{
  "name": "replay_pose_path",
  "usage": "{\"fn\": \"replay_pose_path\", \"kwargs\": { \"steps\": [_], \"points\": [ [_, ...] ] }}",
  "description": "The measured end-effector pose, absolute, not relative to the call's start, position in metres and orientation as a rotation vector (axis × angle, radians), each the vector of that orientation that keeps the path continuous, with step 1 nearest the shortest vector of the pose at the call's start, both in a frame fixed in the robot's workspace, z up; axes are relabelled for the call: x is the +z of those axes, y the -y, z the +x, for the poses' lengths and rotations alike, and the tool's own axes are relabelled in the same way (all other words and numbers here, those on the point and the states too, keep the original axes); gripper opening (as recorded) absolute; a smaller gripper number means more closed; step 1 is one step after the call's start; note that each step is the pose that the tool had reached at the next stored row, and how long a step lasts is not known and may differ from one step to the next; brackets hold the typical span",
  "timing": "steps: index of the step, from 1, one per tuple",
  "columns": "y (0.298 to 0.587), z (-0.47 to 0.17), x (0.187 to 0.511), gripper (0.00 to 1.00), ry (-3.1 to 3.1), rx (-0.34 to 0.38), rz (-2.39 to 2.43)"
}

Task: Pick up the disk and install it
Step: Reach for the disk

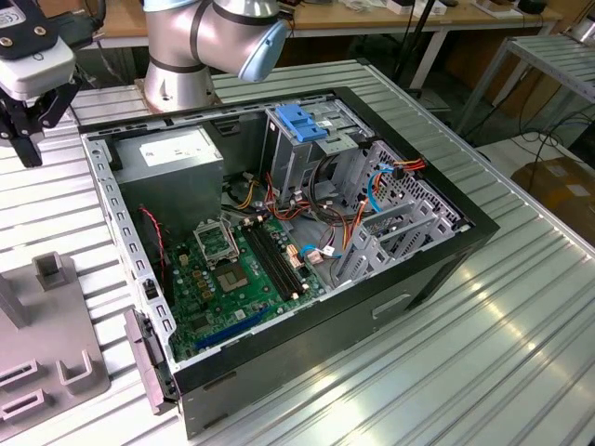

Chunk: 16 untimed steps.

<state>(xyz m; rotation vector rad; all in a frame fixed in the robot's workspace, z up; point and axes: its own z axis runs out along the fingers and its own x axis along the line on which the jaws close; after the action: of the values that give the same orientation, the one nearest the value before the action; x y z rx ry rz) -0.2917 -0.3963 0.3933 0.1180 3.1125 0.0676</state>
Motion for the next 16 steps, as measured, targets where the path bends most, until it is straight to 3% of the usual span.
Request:
{"fn": "replay_pose_path", "kwargs": {
  "steps": [16],
  "points": [
    [0.396, -0.31, 0.393, 0.1, -3.112, 0.068, 0.118]
  ]
}}
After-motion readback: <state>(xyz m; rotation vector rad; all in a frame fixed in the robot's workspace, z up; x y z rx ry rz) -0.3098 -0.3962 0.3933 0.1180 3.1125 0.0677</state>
